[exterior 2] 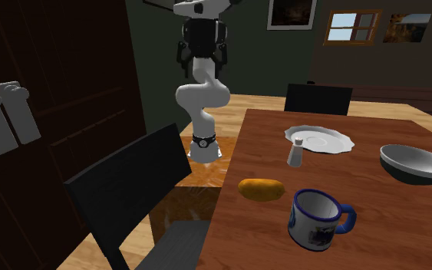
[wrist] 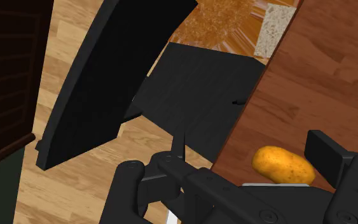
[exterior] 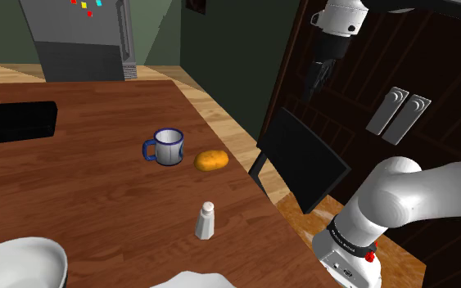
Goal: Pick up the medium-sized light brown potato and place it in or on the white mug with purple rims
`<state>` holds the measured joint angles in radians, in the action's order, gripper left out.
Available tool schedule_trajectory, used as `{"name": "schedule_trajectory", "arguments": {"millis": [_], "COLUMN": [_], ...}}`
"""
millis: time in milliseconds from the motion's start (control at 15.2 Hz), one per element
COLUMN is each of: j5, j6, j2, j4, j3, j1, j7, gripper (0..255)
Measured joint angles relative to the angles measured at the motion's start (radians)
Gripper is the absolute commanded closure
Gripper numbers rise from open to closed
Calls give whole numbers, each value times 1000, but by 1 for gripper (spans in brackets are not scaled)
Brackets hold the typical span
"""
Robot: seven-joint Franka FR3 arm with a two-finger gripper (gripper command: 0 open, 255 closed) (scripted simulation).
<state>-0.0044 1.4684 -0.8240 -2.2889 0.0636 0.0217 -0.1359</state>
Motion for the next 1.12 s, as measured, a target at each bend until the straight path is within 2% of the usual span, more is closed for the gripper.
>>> {"name": "schedule_trajectory", "arguments": {"millis": [198,528,1122], "j5": [5,31,148], "j6": [38,154,287], "j2": [34,178,517], "j4": [-15,-33,47], "j3": [-25,-117,-229], "j1": [14,69,179], "j7": [-47,-245,-633], "gripper": [0,0,0]}}
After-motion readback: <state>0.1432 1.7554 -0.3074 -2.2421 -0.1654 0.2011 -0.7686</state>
